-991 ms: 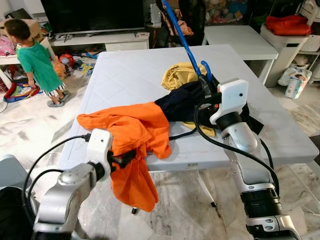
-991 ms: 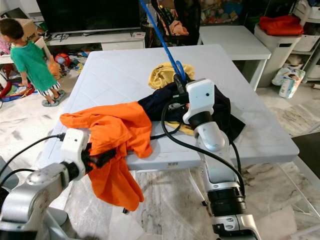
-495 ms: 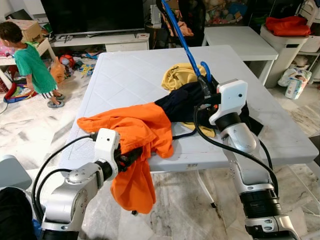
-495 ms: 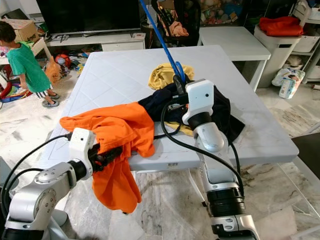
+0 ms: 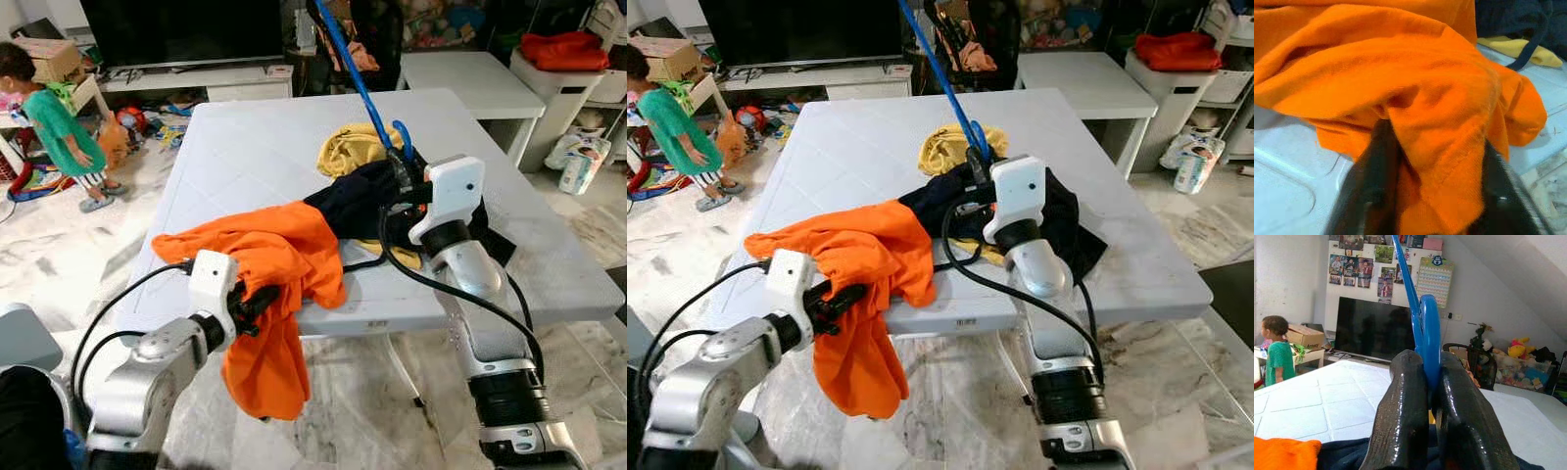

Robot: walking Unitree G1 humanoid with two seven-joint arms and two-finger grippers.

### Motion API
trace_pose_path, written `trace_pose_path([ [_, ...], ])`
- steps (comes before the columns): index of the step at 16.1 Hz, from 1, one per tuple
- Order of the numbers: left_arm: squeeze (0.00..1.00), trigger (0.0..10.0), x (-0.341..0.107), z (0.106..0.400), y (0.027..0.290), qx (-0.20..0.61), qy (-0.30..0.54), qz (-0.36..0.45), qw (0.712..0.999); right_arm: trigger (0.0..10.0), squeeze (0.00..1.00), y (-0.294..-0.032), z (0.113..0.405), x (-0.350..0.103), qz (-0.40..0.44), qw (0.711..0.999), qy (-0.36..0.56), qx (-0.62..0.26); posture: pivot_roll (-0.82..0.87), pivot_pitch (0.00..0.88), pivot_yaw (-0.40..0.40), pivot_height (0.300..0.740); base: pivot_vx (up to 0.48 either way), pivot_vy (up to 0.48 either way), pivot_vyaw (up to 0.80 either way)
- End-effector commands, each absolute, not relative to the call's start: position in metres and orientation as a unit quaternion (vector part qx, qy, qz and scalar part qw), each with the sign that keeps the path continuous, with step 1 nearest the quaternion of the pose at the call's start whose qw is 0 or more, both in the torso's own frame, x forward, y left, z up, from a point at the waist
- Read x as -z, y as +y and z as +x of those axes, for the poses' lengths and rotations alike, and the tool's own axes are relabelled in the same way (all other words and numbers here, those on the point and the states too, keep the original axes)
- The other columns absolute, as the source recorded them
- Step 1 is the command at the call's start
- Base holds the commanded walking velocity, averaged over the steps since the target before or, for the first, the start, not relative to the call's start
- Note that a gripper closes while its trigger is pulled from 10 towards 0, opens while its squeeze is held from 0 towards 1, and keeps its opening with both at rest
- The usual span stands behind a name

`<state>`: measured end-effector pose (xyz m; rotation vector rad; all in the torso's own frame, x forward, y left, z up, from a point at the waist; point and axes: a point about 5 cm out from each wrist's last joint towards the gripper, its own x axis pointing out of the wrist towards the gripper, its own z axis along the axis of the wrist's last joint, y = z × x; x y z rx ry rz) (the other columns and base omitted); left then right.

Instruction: Hang hanger

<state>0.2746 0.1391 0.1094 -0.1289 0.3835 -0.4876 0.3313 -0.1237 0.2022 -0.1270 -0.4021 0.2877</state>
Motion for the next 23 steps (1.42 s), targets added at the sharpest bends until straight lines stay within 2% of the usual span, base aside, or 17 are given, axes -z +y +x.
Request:
trace_pose_path([
  [1, 0.00, 0.0, -0.111, 0.279, 0.138, 0.238, 0.181, -0.052, 0.953, 10.0, 0.00, -0.125, 0.335, -0.199, -0.056, 0.971, -0.183, -0.142, -0.02, 0.000, 0.039, 0.740, 0.000, 0.000, 0.00],
  [5, 0.00, 0.0, -0.118, 0.291, 0.141, 0.226, 0.136, -0.062, 0.963, 10.0, 0.00, -0.125, 0.336, -0.199, -0.058, 0.971, -0.183, -0.139, -0.03, 0.000, 0.045, 0.740, 0.000, 0.000, 0.00],
  [8, 0.00, 0.0, -0.128, 0.323, 0.162, 0.187, 0.103, -0.067, 0.975, 10.0, 0.00, -0.124, 0.337, -0.199, -0.060, 0.971, -0.181, -0.143, -0.04, 0.000, 0.032, 0.740, 0.000, 0.000, 0.00],
  [11, 0.00, 0.0, -0.128, 0.348, 0.171, 0.187, 0.102, -0.023, 0.977, 10.0, 0.00, -0.123, 0.339, -0.200, -0.063, 0.971, -0.180, -0.147, -0.04, 0.000, 0.021, 0.740, 0.000, 0.000, 0.00],
  [12, 0.00, 0.0, -0.139, 0.360, 0.175, 0.187, 0.082, 0.006, 0.979, 10.0, 0.00, -0.123, 0.339, -0.201, -0.064, 0.970, -0.182, -0.146, -0.05, 0.000, 0.021, 0.740, 0.000, 0.000, 0.00],
  [13, 0.00, 0.0, -0.165, 0.381, 0.189, 0.145, 0.045, 0.018, 0.988, 10.0, 0.00, -0.125, 0.339, -0.201, -0.066, 0.971, -0.185, -0.140, -0.05, 0.000, 0.022, 0.740, 0.000, 0.000, 0.00],
  [15, 0.00, 0.0, -0.211, 0.400, 0.219, 0.049, -0.015, 0.013, 0.999, 10.0, 0.00, -0.126, 0.339, -0.200, -0.070, 0.971, -0.185, -0.135, -0.05, 0.000, 0.024, 0.740, 0.000, 0.000, 0.00],
  [16, 0.00, 0.0, -0.254, 0.408, 0.239, -0.014, -0.068, 0.019, 0.997, 10.0, 0.00, -0.126, 0.339, -0.201, -0.072, 0.970, -0.187, -0.134, -0.06, 0.000, 0.026, 0.740, 0.000, 0.000, 0.00],
  [19, 0.00, 0.0, -0.354, 0.405, 0.254, -0.095, -0.207, 0.098, 0.969, 10.0, 0.00, -0.130, 0.338, -0.204, -0.076, 0.970, -0.197, -0.123, -0.08, 0.000, 0.041, 0.740, 0.000, 0.000, 0.00],
  [21, 0.00, 0.0, -0.378, 0.402, 0.246, -0.099, -0.248, 0.130, 0.955, 10.0, 0.00, -0.131, 0.336, -0.204, -0.075, 0.970, -0.200, -0.117, -0.09, 0.000, 0.051, 0.740, 0.000, 0.000, 0.00],
  [22, 0.00, 0.0, -0.369, 0.406, 0.241, -0.081, -0.230, 0.127, 0.961, 10.0, 0.00, -0.131, 0.335, -0.204, -0.075, 0.970, -0.200, -0.115, -0.09, 0.000, 0.053, 0.740, 0.000, 0.000, 0.00],
  [23, 0.00, 0.0, -0.341, 0.414, 0.227, -0.029, -0.180, 0.123, 0.976, 10.0, 0.00, -0.131, 0.334, -0.203, -0.074, 0.970, -0.200, -0.112, -0.10, 0.000, 0.053, 0.740, 0.000, 0.000, 0.00],
])
